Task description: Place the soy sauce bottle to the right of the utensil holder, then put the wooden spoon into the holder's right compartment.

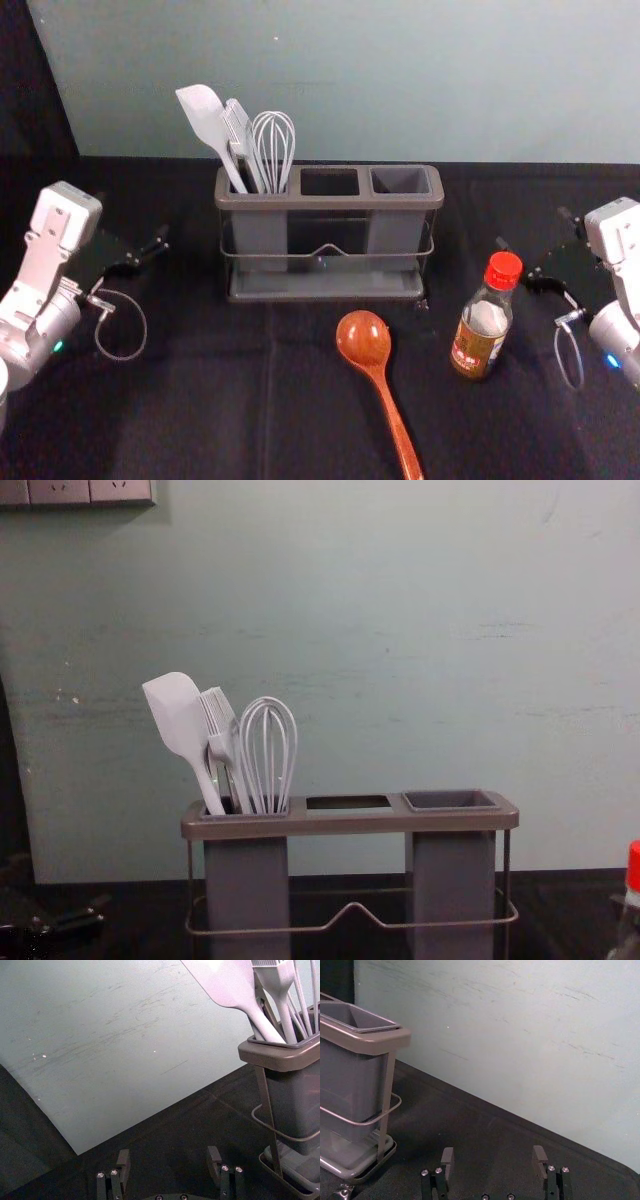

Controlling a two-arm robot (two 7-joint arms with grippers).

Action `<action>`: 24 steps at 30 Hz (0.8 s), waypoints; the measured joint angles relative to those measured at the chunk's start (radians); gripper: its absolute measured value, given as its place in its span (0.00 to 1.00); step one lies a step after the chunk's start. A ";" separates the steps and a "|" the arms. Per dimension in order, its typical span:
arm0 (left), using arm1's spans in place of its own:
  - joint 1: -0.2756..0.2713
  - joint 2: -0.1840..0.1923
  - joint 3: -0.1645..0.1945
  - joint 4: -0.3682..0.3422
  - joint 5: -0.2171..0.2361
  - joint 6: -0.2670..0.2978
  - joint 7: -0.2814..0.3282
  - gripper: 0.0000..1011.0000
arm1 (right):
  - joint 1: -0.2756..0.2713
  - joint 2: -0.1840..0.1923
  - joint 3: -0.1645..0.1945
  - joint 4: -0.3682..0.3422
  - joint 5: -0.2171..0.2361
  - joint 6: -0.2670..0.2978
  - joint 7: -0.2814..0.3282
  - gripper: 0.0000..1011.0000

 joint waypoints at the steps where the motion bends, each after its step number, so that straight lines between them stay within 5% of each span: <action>1: 0.000 0.000 0.000 0.000 0.000 0.000 0.000 0.99 | 0.000 0.000 0.000 0.000 0.000 0.000 0.000 0.99; 24: 0.000 0.000 0.000 0.000 0.000 0.000 0.000 0.99 | 0.000 0.000 0.000 0.000 0.000 0.000 0.000 0.99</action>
